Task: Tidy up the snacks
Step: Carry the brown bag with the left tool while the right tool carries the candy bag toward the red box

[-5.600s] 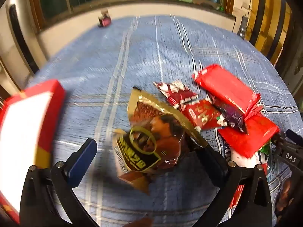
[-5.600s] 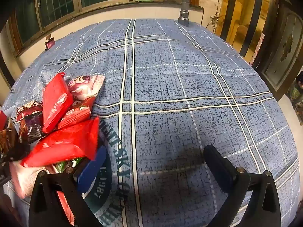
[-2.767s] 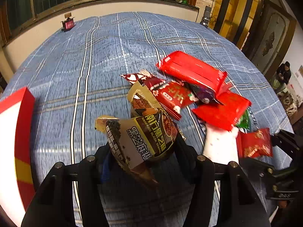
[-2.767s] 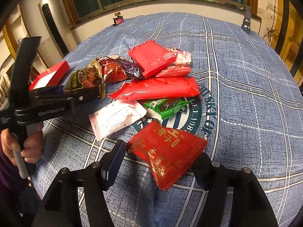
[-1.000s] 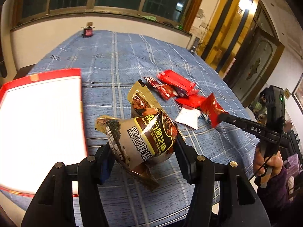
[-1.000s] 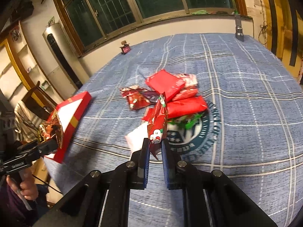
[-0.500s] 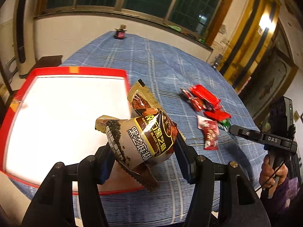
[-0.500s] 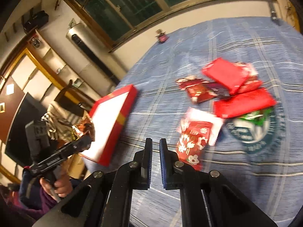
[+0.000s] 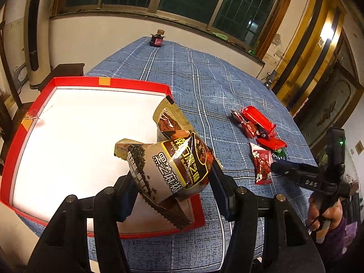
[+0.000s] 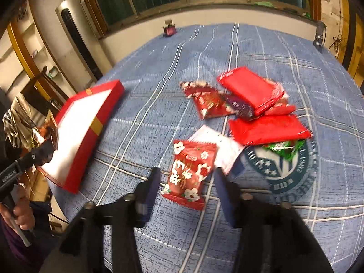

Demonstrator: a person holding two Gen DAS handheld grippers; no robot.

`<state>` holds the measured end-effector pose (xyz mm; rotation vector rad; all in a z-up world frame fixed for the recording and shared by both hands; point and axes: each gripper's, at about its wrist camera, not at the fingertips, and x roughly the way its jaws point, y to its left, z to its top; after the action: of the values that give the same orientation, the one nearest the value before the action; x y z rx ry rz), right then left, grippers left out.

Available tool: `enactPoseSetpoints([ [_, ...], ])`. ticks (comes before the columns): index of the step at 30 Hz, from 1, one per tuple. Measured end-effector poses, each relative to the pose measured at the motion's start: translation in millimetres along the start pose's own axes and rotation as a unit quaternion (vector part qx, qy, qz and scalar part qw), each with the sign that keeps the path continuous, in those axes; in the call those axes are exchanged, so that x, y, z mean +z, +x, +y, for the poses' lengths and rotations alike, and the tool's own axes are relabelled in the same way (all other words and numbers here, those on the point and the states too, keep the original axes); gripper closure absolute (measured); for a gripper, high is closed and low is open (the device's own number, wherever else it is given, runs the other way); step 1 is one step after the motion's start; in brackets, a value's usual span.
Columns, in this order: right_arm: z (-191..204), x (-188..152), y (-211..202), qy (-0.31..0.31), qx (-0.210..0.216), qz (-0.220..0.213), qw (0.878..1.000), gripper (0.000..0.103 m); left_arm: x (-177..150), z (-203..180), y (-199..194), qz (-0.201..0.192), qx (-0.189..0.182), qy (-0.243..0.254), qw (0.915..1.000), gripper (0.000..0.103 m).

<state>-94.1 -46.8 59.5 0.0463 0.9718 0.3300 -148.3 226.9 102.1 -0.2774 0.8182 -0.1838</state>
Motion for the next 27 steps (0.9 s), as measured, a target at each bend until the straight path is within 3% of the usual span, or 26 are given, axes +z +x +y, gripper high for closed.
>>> enactPoseSetpoints([
  [6, 5.9, 2.9, 21.6, -0.01, -0.037, 0.02, 0.999, 0.049, -1.7, 3.7, -5.0, -0.002, -0.002, -0.002, 1.0, 0.046],
  [13, -8.7, -2.2, 30.8, 0.018, -0.025, 0.027, 0.999, 0.051, -2.2, 5.7, -6.5, -0.002, -0.005, -0.004, 1.0, 0.046],
  [16, -8.4, -2.8, 30.3, 0.014, -0.027, 0.024, 0.999, 0.063, -3.0, 7.5, -8.4, -0.003, -0.004, -0.006, 1.0, 0.046],
  [18, -8.8, -2.6, 29.7, 0.017, -0.026, 0.021, 0.999, 0.063, -2.7, 9.4, -8.7, -0.003, -0.003, -0.009, 1.0, 0.046],
  [22, -11.1, -2.0, 26.9, 0.028, -0.011, 0.022, 0.999, 0.065, -1.6, 12.0, -9.2, -0.004, 0.002, -0.014, 0.9999, 0.046],
  [27, -1.1, 4.6, 12.6, 0.034, 0.039, 0.009, 0.999, 0.065, -2.6, 17.8, -8.8, -0.007, 0.011, -0.02, 0.9997, 0.046],
])
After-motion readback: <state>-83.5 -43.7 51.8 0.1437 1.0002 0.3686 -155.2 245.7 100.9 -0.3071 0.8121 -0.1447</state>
